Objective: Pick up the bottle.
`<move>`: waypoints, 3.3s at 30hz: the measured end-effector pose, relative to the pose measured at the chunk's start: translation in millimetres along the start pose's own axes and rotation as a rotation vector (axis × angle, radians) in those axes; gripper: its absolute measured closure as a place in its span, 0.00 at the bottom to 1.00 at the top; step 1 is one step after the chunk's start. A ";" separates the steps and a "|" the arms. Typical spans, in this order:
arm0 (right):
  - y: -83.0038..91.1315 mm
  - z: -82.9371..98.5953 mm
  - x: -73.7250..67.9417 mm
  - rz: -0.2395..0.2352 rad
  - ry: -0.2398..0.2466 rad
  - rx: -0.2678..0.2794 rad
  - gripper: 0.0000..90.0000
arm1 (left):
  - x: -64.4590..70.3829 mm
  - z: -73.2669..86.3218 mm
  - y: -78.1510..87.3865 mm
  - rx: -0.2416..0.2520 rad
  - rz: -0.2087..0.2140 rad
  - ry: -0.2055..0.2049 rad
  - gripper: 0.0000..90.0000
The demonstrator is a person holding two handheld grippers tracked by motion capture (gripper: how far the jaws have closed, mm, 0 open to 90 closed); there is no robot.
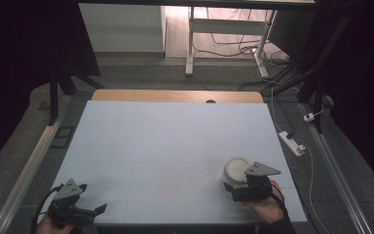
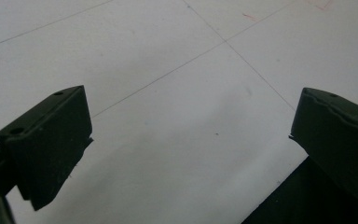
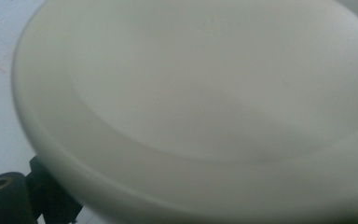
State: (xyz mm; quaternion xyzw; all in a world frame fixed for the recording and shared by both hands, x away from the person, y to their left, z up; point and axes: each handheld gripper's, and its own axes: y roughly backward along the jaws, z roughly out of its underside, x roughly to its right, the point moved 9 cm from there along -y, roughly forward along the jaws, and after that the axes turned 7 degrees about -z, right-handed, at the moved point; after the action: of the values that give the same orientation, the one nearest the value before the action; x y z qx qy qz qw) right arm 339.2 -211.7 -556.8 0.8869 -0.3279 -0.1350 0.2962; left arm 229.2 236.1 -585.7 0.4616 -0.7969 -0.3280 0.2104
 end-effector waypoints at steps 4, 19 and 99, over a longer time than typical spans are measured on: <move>0.0 -1.2 -1.5 0.002 0.009 -0.002 0.07 | 0.0 -0.1 0.0 0.001 0.000 0.000 0.00; 2.8 -16.5 -10.2 -0.033 0.016 0.032 0.07 | -0.1 -0.2 0.2 0.003 0.002 0.008 0.00; -106.1 -109.1 -100.3 -0.288 0.212 0.012 0.07 | -0.1 0.1 -0.4 -0.002 0.000 0.002 0.00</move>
State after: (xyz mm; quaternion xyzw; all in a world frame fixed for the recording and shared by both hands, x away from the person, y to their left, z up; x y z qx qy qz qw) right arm 364.7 -33.1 -531.4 0.9357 -0.1651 -0.0801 0.3013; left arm 229.4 236.1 -586.1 0.4617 -0.7965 -0.3281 0.2117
